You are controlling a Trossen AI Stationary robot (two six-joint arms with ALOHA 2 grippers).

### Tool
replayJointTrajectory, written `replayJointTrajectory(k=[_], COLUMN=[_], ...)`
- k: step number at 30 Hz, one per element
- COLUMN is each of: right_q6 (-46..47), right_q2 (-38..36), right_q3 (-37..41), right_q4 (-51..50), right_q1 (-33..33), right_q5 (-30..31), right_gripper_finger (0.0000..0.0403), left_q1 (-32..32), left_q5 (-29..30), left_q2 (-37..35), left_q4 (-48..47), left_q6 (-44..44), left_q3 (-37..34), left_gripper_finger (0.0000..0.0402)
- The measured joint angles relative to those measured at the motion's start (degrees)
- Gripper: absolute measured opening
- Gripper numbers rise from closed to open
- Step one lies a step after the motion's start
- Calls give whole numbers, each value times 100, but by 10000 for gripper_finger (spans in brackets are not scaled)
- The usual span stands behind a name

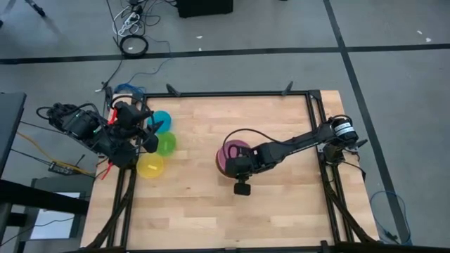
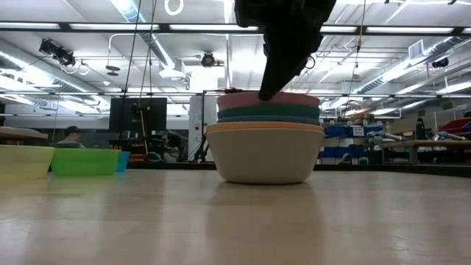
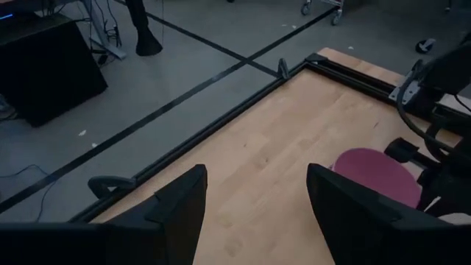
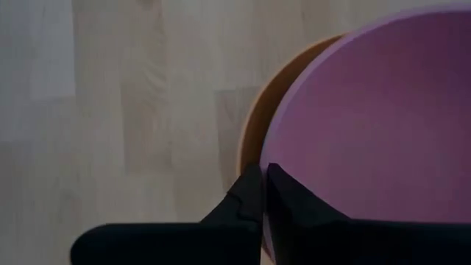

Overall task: Nest bowls inside each other
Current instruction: Stack the pink bowl on top of the green bowl, then stack the yellow bowl on top of the pink bowl

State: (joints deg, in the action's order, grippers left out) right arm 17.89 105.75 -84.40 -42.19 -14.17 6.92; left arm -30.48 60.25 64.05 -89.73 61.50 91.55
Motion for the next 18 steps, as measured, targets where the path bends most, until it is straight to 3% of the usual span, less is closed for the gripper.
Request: replayJointTrajectory(k=[4,12,18], right_q6=[-182,-441,-927], right_q2=[-10,-46,-63], right_q3=[-15,-638,-1147], right_q4=[190,23,-904], right_q1=[-2,-7,64], right_q5=[-26,170,1231], right_gripper_finger=[18,92,114], left_q1=[0,0,0], left_q5=[-5,-220,-945], left_q2=[0,53,281], left_q4=[0,0,-35], left_q6=[24,38,39], left_q3=[0,0,-6], left_gripper_finger=[243,243,243])
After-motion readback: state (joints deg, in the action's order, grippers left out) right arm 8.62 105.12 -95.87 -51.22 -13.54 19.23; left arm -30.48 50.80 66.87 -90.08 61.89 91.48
